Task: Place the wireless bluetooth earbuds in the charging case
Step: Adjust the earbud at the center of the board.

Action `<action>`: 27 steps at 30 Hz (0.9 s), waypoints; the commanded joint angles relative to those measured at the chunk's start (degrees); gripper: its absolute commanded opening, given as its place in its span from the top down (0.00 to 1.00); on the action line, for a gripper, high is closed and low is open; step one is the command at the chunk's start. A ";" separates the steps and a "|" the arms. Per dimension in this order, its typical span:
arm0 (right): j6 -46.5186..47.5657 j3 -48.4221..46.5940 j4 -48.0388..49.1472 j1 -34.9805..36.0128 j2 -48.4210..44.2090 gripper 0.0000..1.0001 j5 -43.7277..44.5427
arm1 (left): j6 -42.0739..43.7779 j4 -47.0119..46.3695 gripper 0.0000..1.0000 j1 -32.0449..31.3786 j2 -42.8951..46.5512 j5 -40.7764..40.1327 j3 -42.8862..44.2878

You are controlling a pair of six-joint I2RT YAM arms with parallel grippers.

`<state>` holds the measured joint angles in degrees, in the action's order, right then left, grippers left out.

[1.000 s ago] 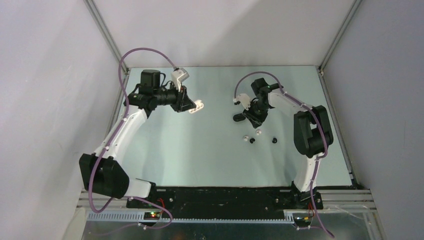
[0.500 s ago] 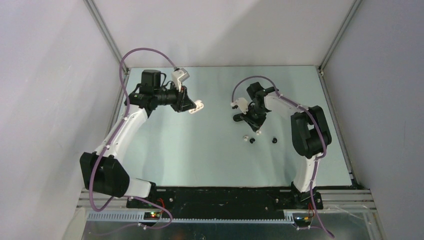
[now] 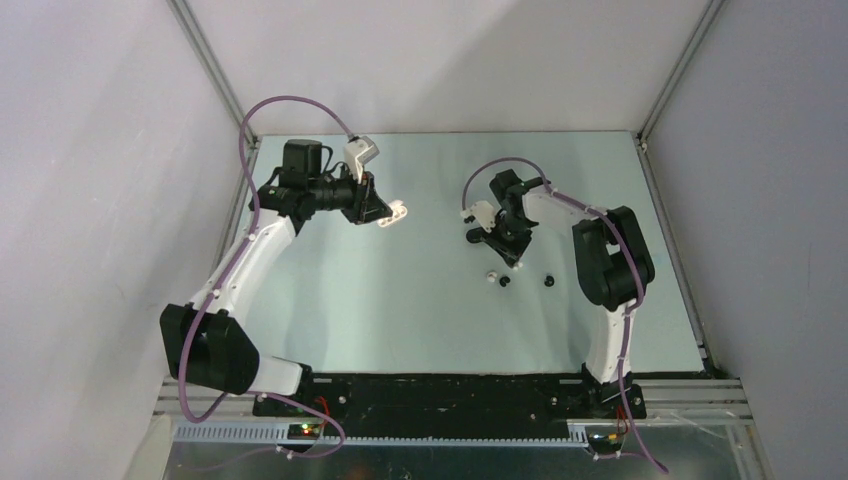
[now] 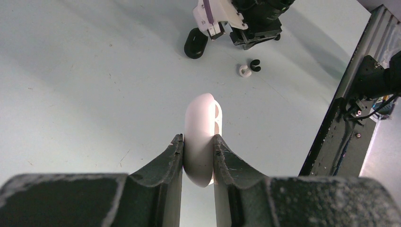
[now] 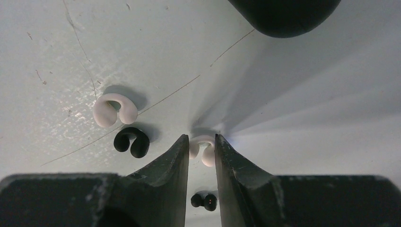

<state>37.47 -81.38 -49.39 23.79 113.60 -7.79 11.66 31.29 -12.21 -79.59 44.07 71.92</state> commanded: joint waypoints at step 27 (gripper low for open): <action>2.72 3.63 0.21 -3.22 -4.79 0.74 -3.21 | 0.11 -0.39 1.00 -0.11 -0.11 1.26 1.28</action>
<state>39.64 -78.56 -50.24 20.97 112.79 -5.50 11.60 31.29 -12.21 -79.61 44.12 71.92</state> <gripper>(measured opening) 0.290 0.279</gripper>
